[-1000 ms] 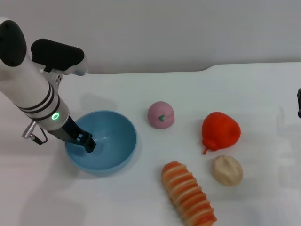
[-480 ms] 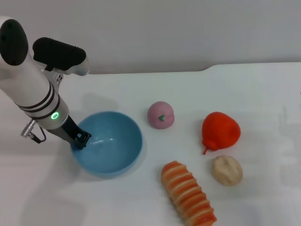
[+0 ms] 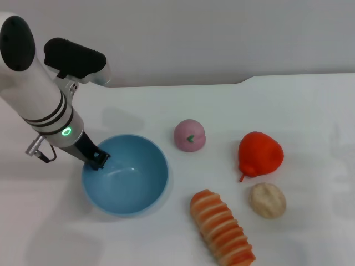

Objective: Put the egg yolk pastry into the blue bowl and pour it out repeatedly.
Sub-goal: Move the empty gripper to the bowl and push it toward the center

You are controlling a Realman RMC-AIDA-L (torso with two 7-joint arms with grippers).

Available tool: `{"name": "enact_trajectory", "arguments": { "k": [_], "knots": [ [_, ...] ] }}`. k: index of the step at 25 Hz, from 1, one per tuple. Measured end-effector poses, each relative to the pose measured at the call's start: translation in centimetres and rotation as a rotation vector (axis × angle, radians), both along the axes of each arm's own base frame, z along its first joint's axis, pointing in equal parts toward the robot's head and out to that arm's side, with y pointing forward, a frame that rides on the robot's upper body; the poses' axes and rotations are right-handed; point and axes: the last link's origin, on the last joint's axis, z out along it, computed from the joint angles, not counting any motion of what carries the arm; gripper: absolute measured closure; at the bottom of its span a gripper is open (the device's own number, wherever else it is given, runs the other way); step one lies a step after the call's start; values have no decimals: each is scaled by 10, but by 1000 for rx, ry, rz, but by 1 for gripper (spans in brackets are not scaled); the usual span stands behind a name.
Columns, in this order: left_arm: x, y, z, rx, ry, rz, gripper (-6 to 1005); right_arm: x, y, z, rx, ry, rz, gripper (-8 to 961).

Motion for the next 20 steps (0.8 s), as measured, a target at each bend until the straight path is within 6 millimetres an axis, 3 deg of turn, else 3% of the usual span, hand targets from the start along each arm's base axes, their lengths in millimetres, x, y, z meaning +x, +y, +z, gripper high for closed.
{"name": "enact_trajectory", "arguments": {
  "k": [6,11,12,20],
  "knots": [
    [14,6,5,14,-9,-45,1000,0,6,11,42,231,41,529],
    [25,10,9,37,-26,-77,999,0,23,21,7,488,98,529],
    [27,10,9,39,-28,-83,1000,3,33,26,-59,605,120,529],
    [32,13,12,54,-33,-95,1000,7,65,34,-449,822,99,530]
  ]
}}
